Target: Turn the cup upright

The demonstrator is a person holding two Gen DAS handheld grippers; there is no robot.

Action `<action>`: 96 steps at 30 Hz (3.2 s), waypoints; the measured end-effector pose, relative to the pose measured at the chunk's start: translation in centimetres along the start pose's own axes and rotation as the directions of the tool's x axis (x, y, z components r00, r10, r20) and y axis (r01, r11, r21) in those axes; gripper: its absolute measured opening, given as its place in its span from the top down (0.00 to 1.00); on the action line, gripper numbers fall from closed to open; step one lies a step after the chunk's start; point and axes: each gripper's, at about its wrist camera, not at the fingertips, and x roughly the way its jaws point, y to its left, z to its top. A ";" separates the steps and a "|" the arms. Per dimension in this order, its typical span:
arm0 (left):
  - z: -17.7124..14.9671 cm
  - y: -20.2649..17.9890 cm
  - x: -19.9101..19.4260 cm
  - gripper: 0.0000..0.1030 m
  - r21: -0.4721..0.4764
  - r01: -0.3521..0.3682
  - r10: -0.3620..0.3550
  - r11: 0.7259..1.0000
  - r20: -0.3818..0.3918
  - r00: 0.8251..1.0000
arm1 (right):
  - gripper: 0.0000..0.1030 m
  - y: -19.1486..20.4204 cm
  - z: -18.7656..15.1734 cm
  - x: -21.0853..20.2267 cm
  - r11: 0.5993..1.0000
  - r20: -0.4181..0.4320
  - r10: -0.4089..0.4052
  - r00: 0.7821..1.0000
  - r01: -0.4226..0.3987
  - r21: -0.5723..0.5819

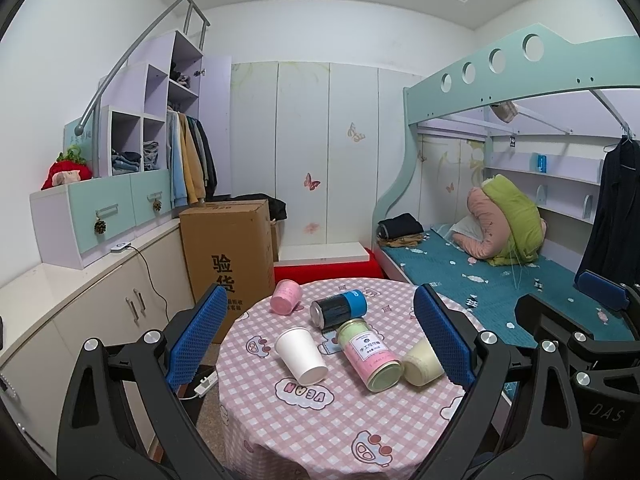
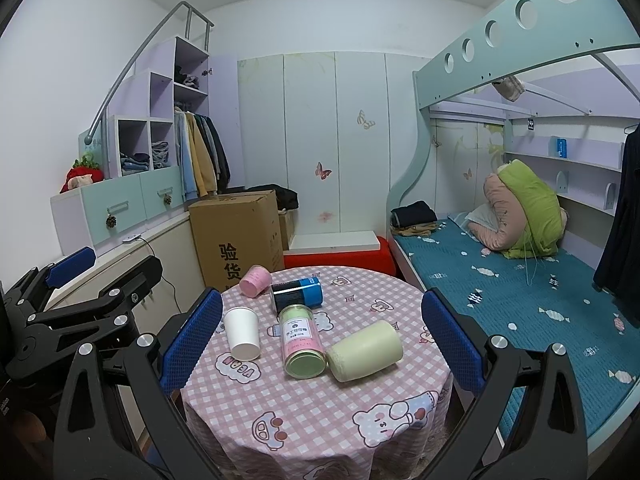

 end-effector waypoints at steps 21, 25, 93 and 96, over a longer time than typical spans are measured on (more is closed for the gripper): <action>-2.1 0.5 2.1 0.08 -0.004 0.005 -0.005 1.000 -0.015 1.000 | 0.06 0.0 -1.0 1.4 1.000 -0.016 -0.004 1.000 0.004 0.002; -2.3 0.5 2.3 0.08 -0.005 0.004 -0.004 1.000 -0.017 1.000 | 0.06 0.1 -0.9 1.4 1.000 -0.017 -0.002 1.000 0.002 0.002; -3.7 0.7 4.8 0.08 0.013 0.017 -0.016 1.000 -0.084 0.996 | 0.06 -1.1 -2.3 3.8 1.000 -0.076 -0.008 0.997 0.009 0.021; -4.1 0.1 5.7 0.08 0.024 0.027 -0.024 0.999 -0.116 0.993 | 0.06 -1.8 -2.7 4.6 0.999 -0.101 -0.013 0.995 0.017 0.034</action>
